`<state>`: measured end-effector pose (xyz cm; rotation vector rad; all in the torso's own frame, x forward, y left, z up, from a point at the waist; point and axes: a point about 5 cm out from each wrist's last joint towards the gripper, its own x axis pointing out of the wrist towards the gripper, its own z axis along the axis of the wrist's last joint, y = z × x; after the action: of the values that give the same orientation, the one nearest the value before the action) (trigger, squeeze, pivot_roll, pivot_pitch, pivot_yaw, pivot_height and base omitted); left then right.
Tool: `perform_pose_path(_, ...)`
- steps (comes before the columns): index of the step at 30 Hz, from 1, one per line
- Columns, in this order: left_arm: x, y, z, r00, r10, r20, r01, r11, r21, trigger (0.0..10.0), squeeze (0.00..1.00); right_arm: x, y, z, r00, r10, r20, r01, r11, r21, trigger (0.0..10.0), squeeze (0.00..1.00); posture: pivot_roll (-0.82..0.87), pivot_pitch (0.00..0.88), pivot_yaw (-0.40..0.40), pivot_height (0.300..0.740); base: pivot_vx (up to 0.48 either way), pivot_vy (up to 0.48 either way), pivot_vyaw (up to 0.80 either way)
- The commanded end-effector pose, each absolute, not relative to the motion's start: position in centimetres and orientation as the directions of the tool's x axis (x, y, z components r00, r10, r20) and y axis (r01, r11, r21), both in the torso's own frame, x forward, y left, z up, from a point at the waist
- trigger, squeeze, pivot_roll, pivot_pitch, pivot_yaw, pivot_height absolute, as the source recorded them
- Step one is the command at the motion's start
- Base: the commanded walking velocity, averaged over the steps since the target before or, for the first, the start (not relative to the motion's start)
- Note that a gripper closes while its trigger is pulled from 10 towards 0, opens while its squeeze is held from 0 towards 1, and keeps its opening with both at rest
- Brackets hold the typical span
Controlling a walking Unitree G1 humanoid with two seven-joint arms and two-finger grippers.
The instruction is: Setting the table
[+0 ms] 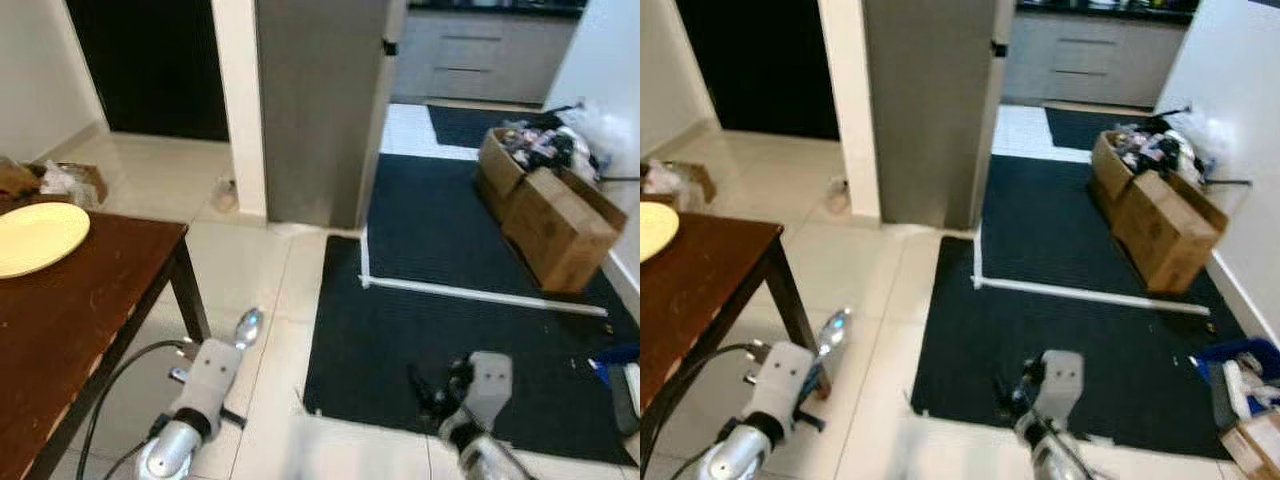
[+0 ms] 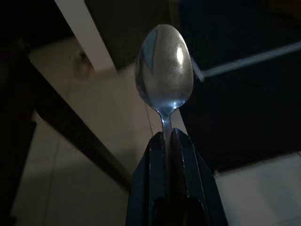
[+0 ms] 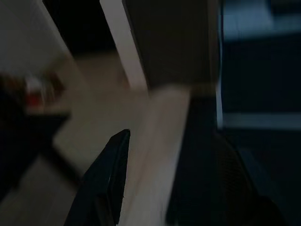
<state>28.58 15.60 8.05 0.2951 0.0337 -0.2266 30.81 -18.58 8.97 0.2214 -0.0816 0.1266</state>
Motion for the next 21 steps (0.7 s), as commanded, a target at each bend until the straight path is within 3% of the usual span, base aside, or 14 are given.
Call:
perform_pose_path(1,28.6,15.5,8.8,0.971,-0.233,-0.058,0.239,0.924,0.298,10.0,0.00,30.8,-18.5,9.3,0.990,0.102,0.101,-0.123,0.964,0.236,10.0,0.00,0.06,0.048,0.051,0.740,0.304,0.000,0.00)
perform_pose_path(5,28.9,15.1,11.2,0.969,-0.246,0.006,0.233,0.928,0.291,10.0,0.00,31.2,-18.3,11.3,0.979,0.111,0.172,-0.148,0.965,0.216,10.0,0.00,0.06,0.047,0.053,0.740,0.076,0.000,0.00)
perform_pose_path(8,29.3,16.3,14.5,0.984,-0.131,0.124,0.084,0.942,0.326,10.0,0.00,31.2,-17.3,13.1,0.960,0.154,0.234,-0.208,0.952,0.224,10.0,0.00,0.06,0.048,0.054,0.740,0.000,0.000,0.63)
perform_pose_path(14,29.4,17.6,16.9,0.976,-0.049,0.212,-0.040,0.917,0.396,10.0,0.00,31.0,-15.7,14.0,0.937,0.231,0.262,-0.296,0.923,0.245,10.0,0.00,0.07,0.050,0.054,0.740,0.000,0.000,0.76)
perform_pose_path(21,29.4,19.0,20.1,0.972,0.066,0.223,-0.110,0.976,0.188,10.0,0.00,30.0,-12.9,15.7,0.874,0.378,0.305,-0.469,0.818,0.331,10.0,0.00,0.08,0.057,0.056,0.740,0.000,0.000,0.76)
